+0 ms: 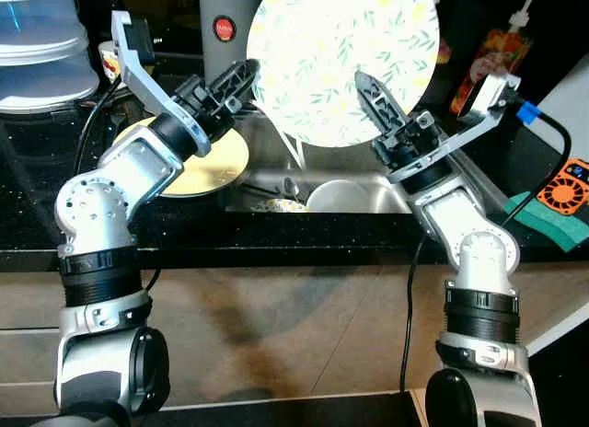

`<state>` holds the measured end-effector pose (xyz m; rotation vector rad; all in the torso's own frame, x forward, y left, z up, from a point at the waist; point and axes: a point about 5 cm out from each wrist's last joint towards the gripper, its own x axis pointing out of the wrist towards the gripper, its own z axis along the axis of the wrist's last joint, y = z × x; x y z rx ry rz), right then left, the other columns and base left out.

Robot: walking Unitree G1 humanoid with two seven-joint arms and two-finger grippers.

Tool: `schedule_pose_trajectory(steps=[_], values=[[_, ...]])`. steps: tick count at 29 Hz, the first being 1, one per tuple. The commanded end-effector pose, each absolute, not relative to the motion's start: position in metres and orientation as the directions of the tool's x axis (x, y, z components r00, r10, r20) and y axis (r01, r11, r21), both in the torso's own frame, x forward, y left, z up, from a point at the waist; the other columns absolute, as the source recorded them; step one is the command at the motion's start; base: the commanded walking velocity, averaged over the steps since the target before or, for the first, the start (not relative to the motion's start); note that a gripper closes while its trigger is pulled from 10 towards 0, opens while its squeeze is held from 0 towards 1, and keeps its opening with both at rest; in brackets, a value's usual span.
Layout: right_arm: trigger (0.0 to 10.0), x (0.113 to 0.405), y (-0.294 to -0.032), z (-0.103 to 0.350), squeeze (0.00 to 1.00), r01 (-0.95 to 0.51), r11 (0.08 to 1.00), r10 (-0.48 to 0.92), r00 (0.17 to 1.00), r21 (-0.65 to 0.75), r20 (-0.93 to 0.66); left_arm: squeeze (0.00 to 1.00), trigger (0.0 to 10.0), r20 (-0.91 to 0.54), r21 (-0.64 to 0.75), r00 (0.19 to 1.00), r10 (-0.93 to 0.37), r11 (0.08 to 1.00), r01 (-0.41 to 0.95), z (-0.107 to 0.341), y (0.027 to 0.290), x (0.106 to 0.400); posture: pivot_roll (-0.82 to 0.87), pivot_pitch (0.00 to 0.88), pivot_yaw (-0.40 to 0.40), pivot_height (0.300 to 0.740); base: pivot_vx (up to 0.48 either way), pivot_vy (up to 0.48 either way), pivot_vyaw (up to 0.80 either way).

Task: Kitchen organization

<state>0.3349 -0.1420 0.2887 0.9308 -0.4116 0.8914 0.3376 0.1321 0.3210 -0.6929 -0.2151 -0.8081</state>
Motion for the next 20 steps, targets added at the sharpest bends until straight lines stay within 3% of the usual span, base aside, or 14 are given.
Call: schedule_pose_trajectory(steps=[1,5,6,7,8,12,14,17,20], values=[[0.0,0.338,-0.150,0.290,0.00,-0.786,0.319,0.428,0.619,0.530,0.659,1.00,10.0,0.375,-0.449,0.742,-0.555,0.592,0.669,0.314,0.130,0.342,0.12,0.000,-0.073,0.740,0.000,0.000,0.00],[0.0,0.344,-0.154,0.286,0.00,-0.750,0.344,0.405,0.661,0.565,0.632,1.00,10.0,0.337,-0.459,0.792,-0.509,0.645,0.610,0.309,0.137,0.346,0.13,0.000,-0.074,0.740,0.000,0.000,0.00],[0.0,0.349,-0.156,0.282,0.00,-0.715,0.366,0.386,0.699,0.595,0.602,0.44,10.0,0.318,-0.477,0.820,-0.475,0.668,0.572,0.306,0.144,0.348,0.14,0.000,-0.073,0.740,0.000,0.000,0.00],[4.5,0.356,-0.160,0.277,0.00,-0.673,0.386,0.361,0.740,0.631,0.567,0.00,10.0,0.307,-0.485,0.845,-0.438,0.692,0.535,0.305,0.151,0.348,0.14,0.003,-0.073,0.740,0.000,0.000,0.00],[10.0,0.364,-0.167,0.272,0.00,-0.616,0.402,0.315,0.787,0.677,0.530,0.00,10.0,0.295,-0.502,0.870,-0.395,0.711,0.493,0.303,0.163,0.347,0.16,0.021,-0.076,0.740,0.000,0.000,0.00],[10.0,0.382,-0.182,0.258,0.00,-0.455,0.446,0.199,0.890,0.771,0.410,0.00,10.0,0.280,-0.509,0.911,-0.302,0.758,0.408,0.301,0.191,0.341,0.20,0.054,-0.083,0.740,0.000,0.000,0.00],[10.0,0.401,-0.189,0.239,0.00,-0.246,0.507,0.114,0.969,0.826,0.218,0.00,10.0,0.244,-0.485,0.937,-0.251,0.805,0.342,0.300,0.207,0.334,0.24,0.100,-0.091,0.740,0.000,0.000,0.00],[10.0,0.407,-0.189,0.229,0.00,-0.141,0.528,0.079,0.990,0.838,0.116,0.00,10.0,0.227,-0.473,0.947,-0.226,0.825,0.310,0.300,0.213,0.331,0.26,0.116,-0.095,0.740,0.000,0.000,0.00],[10.0,0.412,-0.184,0.199,0.00,0.090,0.626,0.012,0.992,0.775,-0.124,0.00,10.0,0.195,-0.433,0.966,-0.168,0.869,0.239,0.302,0.221,0.324,0.30,0.143,-0.103,0.740,0.000,0.000,0.00]])
